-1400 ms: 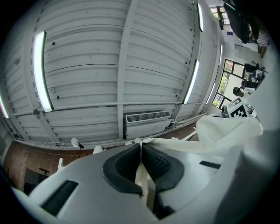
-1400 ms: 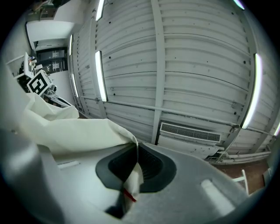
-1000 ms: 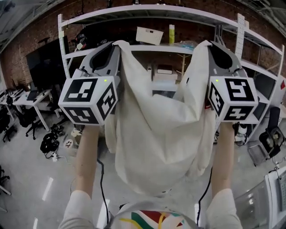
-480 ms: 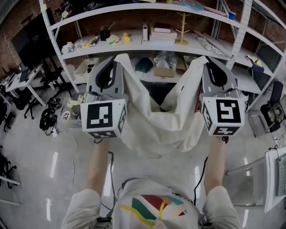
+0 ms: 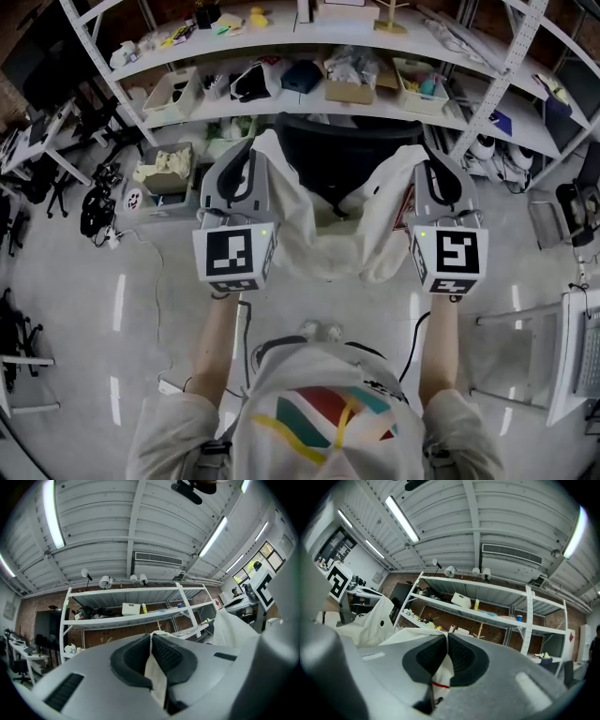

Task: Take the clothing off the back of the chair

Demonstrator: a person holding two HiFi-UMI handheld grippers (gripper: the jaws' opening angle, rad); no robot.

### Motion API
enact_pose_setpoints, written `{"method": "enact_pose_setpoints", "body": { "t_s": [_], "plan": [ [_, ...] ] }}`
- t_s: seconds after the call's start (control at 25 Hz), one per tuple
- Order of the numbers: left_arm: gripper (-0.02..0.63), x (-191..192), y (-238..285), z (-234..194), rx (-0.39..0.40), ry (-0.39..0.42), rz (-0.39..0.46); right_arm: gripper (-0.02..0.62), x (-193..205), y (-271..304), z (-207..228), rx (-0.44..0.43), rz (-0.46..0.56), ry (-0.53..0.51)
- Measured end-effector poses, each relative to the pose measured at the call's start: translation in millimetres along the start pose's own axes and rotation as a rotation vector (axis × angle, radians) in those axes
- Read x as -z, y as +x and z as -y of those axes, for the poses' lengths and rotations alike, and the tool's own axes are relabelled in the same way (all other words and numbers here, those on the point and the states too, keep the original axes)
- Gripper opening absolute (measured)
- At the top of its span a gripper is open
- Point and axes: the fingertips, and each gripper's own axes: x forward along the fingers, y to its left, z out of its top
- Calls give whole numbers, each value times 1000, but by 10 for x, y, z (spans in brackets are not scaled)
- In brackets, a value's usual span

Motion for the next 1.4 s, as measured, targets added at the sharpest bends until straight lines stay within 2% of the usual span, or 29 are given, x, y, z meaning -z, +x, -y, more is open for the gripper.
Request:
{"method": "enact_pose_setpoints", "body": {
  "t_s": [0.16, 0.4, 0.68, 1.04, 1.4],
  "plan": [
    [20, 368, -5, 52, 12, -30, -56, 8, 386, -20, -147, -20, -57, 29],
    [20, 824, -100, 133, 8, -57, -84, 8, 852, -107, -368, -33, -84, 61],
    [20, 1223, -192, 315, 22, -100, -159, 8, 1235, -187, -643, -68, -158, 97],
    [20, 1407, -249, 378, 25, -116, -203, 8, 1401, -223, -686, -72, -191, 132],
    [20, 1383, -247, 384, 21, -119, -194, 8, 1377, -216, -651, -57, -179, 131]
  ]
}}
